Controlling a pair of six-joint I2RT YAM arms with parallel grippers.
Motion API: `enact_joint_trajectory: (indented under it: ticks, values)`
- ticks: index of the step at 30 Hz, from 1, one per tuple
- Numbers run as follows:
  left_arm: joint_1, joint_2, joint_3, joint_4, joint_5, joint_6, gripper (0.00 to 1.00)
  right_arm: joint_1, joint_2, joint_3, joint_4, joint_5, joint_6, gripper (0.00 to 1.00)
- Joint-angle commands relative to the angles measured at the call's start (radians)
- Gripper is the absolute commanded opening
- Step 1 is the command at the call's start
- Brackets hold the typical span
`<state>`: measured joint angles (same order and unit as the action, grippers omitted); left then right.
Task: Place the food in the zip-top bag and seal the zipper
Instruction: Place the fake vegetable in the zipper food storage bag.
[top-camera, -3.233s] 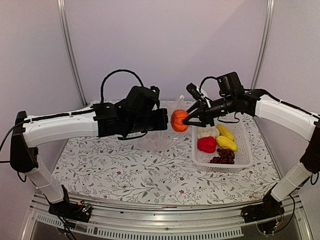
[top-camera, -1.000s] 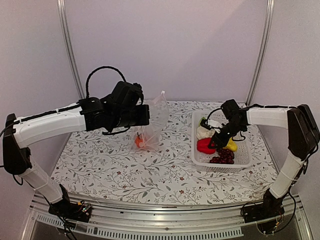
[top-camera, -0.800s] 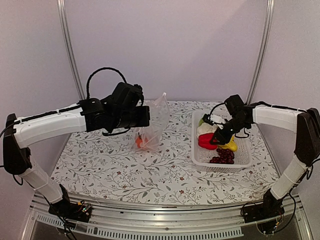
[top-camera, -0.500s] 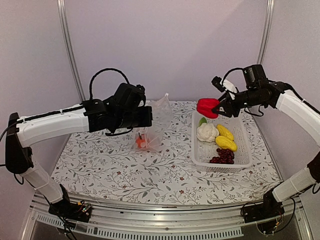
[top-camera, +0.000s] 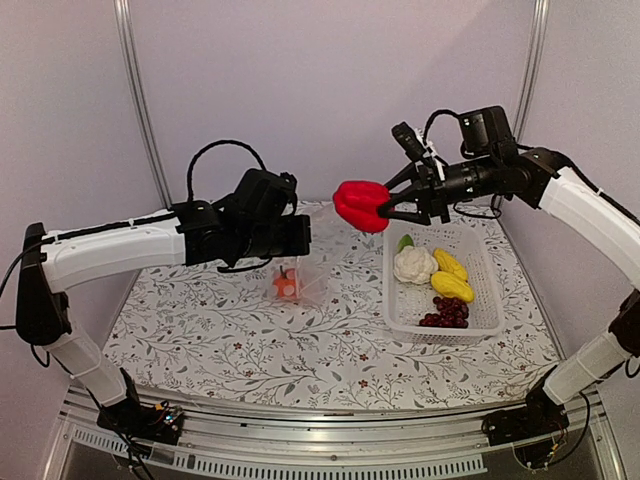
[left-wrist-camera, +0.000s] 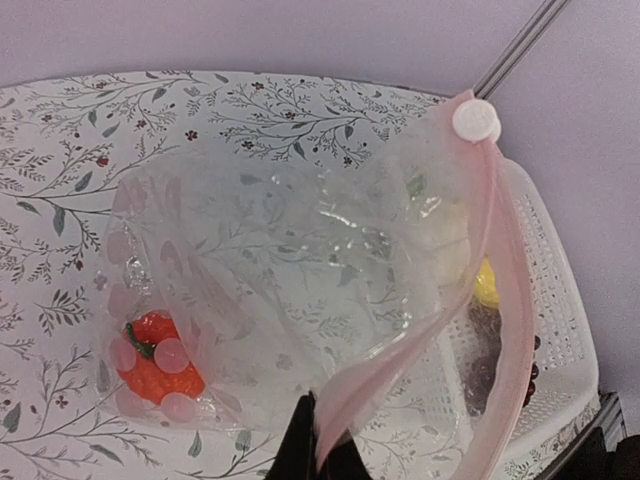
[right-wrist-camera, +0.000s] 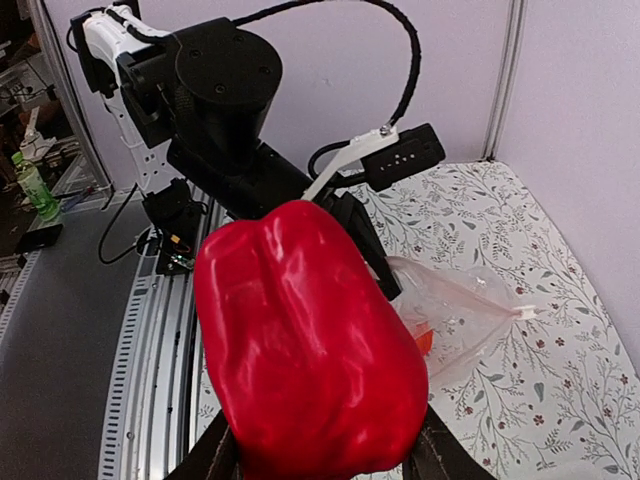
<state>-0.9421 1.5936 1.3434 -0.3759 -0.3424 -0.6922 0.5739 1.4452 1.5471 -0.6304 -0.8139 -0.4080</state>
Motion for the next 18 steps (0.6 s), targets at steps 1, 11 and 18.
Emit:
enact_joint_trajectory:
  ticks: [1, 11, 18]
  values:
    - [0.014, -0.008, -0.011, 0.032, 0.024, -0.015, 0.00, 0.050, 0.087, 0.031, 0.078, -0.122, 0.084, 0.23]
    - [0.014, -0.060, -0.025, 0.053, 0.048, -0.044, 0.00, 0.065, 0.236, 0.002, 0.224, -0.103, 0.192, 0.25]
    - [0.012, -0.091, -0.041, 0.056, 0.025, -0.052, 0.00, 0.070, 0.247, -0.082, 0.213, 0.061, 0.155, 0.25]
